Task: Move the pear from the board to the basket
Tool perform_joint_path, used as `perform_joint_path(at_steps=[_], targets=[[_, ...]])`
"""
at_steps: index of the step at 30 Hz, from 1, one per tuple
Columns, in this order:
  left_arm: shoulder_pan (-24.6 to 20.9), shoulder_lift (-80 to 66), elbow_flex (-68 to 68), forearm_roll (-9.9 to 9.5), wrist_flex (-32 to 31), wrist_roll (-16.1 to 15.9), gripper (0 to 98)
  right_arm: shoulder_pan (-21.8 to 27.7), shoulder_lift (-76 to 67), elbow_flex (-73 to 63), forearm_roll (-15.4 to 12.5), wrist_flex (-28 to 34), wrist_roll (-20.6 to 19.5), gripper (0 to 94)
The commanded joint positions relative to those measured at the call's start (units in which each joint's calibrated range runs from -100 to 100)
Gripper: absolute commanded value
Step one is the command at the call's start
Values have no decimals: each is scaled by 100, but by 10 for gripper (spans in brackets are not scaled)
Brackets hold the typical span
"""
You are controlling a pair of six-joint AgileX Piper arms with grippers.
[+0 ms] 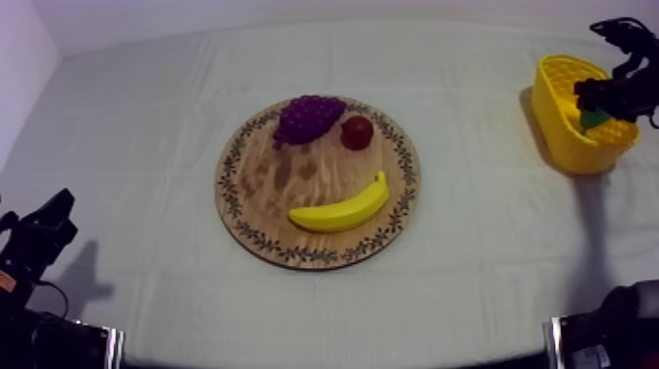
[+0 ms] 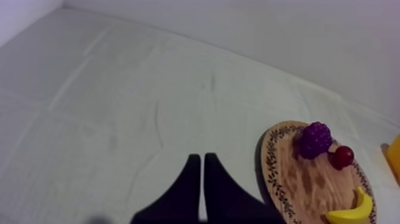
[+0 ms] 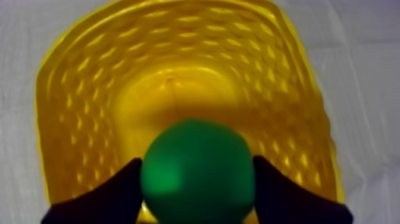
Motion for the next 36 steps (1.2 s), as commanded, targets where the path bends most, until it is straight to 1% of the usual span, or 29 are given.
perform_joint_path(at_steps=[1, 5, 7, 9, 15, 19, 23, 25, 27, 29, 33, 36], targets=[[1, 0, 2, -2, 1, 1, 1, -11, 4, 9, -37, -9, 10, 586], [1, 0, 2, -2, 1, 1, 1, -18, -7, 31, -115, -81, 59, 632], [1, 0, 2, -2, 1, 1, 1, -19, -30, 50, -196, -164, 126, 627], [1, 0, 2, -2, 1, 1, 1, -20, -77, 70, -344, -268, 251, 603], [1, 0, 2, -2, 1, 1, 1, -100, -400, 180, -1056, -518, 832, 486], [1, 0, 2, -2, 1, 1, 1, -244, -802, 394, -1431, -565, 1131, 399], [1, 0, 2, -2, 1, 1, 1, -427, -1347, 742, -1833, -551, 1459, 289], [1, 0, 2, -2, 1, 1, 1, -541, -1661, 959, -2004, -542, 1596, 215], [1, 0, 2, -2, 1, 1, 1, -674, -2013, 1208, -2122, -537, 1695, 117], [1, 0, 2, -2, 1, 1, 1, -809, -2400, 1477, -2198, -536, 1734, 59], [1, 0, 2, -2, 1, 1, 1, -1082, -3235, 2047, -2336, -506, 1748, 17], [1, 0, 2, -2, 1, 0, 1, -1270, -3900, 2510, -2348, -418, 1691, 8]])
